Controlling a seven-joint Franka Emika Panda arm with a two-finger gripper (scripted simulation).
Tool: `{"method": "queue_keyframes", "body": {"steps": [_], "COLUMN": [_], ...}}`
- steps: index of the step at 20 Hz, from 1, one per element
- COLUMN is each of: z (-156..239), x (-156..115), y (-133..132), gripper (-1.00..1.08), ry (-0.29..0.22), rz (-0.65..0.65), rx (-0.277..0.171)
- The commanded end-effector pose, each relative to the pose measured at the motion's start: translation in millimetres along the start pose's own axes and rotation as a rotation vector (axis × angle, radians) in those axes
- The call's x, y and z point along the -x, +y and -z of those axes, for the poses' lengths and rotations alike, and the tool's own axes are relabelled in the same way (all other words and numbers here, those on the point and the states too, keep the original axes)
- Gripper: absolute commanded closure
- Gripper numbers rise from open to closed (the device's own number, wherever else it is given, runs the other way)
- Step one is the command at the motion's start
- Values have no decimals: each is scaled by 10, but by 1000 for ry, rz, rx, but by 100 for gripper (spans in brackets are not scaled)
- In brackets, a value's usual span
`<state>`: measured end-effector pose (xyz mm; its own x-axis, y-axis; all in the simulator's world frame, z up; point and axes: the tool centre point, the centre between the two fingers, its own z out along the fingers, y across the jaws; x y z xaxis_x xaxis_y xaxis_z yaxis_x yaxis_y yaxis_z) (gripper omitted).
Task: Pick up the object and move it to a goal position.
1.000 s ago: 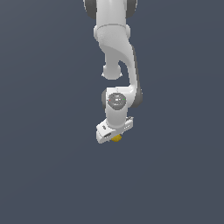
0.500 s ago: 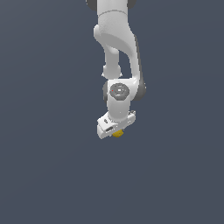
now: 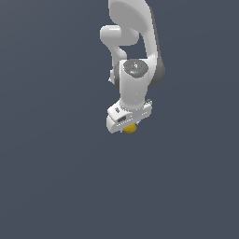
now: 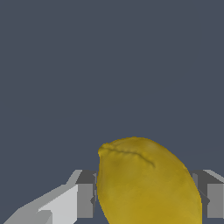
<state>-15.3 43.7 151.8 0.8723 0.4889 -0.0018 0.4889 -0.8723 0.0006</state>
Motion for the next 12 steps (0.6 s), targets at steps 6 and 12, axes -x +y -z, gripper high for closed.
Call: {"method": "queue_keyframes", "body": {"steps": [6, 12], "z": [840, 1419], "x": [96, 153], "y": [-265, -442], "gripper": [108, 108], "ry": [1, 1], "rz": [1, 1], "rx": [1, 0]}}
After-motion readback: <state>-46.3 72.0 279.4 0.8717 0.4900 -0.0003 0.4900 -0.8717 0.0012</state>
